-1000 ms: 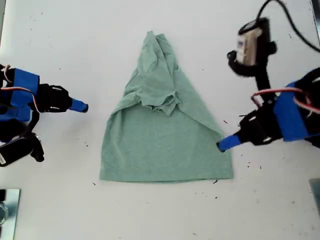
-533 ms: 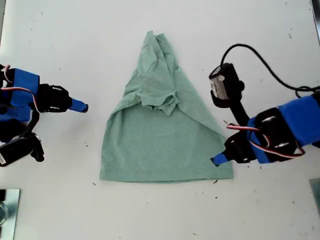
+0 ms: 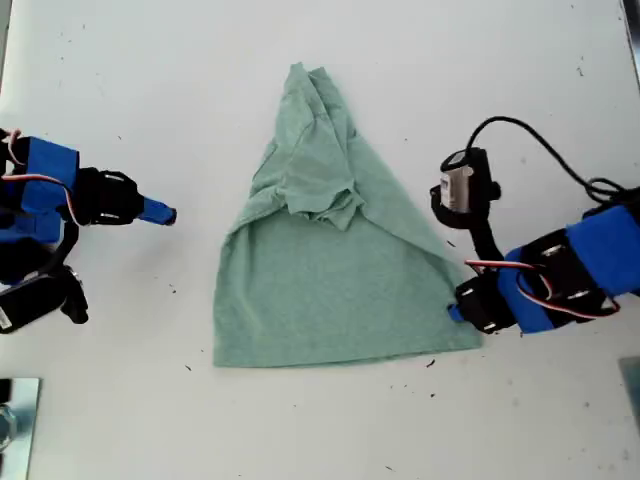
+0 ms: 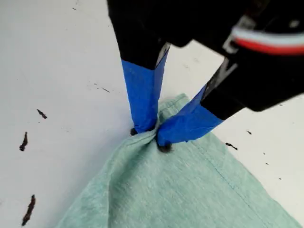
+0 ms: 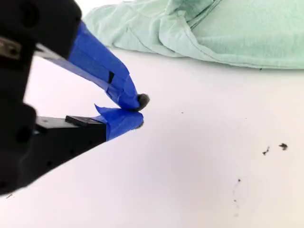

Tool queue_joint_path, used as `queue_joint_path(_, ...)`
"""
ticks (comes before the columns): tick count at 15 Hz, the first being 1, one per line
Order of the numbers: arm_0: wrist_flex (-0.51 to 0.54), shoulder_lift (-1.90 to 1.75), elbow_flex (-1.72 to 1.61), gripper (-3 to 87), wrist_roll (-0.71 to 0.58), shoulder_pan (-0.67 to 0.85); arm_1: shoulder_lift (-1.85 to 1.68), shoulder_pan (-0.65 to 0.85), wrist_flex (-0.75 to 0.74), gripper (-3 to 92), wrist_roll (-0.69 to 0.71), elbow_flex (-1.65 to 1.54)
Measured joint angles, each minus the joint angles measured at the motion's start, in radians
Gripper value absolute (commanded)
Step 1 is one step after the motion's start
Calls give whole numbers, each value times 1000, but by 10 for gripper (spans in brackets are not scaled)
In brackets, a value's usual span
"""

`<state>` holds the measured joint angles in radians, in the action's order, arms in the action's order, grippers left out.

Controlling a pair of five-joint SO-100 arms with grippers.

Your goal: Fold t shirt

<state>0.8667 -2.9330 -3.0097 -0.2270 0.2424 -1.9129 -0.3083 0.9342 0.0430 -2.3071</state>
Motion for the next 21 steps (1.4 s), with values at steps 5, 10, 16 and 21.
queue_joint_path(5,0,0,0,-2,0,-12,-224,3,32,-8,0,-83)
queue_joint_path(10,0,-6,0,-2,0,-12,-204,80,377,-8,158,321)
queue_joint_path(16,0,-14,0,-2,0,-12,453,152,407,251,325,1088)
queue_joint_path(21,0,-14,0,-2,0,-12,456,161,448,261,318,1104)
